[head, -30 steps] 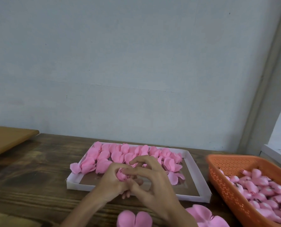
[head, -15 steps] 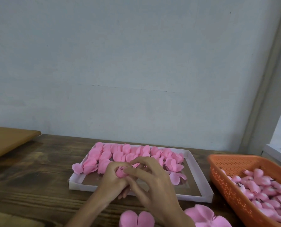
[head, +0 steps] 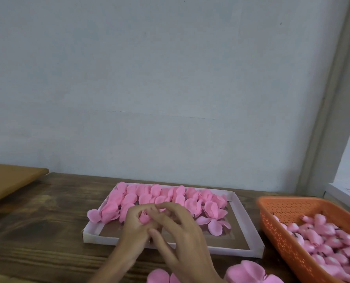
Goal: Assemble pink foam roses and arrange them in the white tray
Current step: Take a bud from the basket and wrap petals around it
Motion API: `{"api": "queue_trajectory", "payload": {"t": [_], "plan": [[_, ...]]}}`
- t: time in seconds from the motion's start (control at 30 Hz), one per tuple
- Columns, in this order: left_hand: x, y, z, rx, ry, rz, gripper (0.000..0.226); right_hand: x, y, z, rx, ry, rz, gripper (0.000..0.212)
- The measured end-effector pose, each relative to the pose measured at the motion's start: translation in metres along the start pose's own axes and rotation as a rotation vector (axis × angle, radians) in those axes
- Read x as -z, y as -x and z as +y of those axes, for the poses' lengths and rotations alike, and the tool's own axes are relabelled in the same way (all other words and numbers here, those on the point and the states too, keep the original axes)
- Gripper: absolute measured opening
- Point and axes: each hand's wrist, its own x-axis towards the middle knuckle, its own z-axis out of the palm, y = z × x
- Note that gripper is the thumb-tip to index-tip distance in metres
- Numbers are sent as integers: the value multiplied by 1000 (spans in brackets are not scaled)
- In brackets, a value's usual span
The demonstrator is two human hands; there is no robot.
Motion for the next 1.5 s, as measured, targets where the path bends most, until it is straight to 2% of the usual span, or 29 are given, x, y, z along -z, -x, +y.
{"api": "queue_trajectory", "payload": {"t": [0.17, 0.27, 0.37, 0.47, 0.53, 0.6, 0.7, 0.8, 1.03, 1.2, 1.5], "plan": [[-1, 2, -4, -10, 3, 18, 39, 0, 1, -3, -26, -11, -59, 29], [-1, 2, -5, 25, -21, 74, 32, -1, 1, -4, -48, 6, -113, 31], [-1, 1, -9, 30, -53, 63, 40, -2, 0, -5, -82, 11, -156, 30], [5, -2, -12, 94, -11, 112, 38, -2, -1, -5, -161, -73, -176, 32], [11, -5, -13, 116, 20, 148, 46, 1, -4, -2, -246, -123, -144, 23], [18, -9, -12, 121, 62, 167, 55, 7, -8, 1, -278, -103, -280, 12], [22, -13, -11, 124, 183, 178, 59, 13, -8, 1, -190, -18, -632, 21], [22, -14, -10, 158, 278, 188, 50, 14, -2, 0, -199, -41, -775, 24], [20, -13, -7, 198, 315, 197, 46, 16, -6, 5, -274, -173, -827, 18], [22, -12, -7, 238, 317, 196, 46, 14, -5, 5, -308, -183, -792, 19], [23, -13, -8, 273, 272, 187, 45, 15, -5, 6, -321, -152, -750, 7]]}}
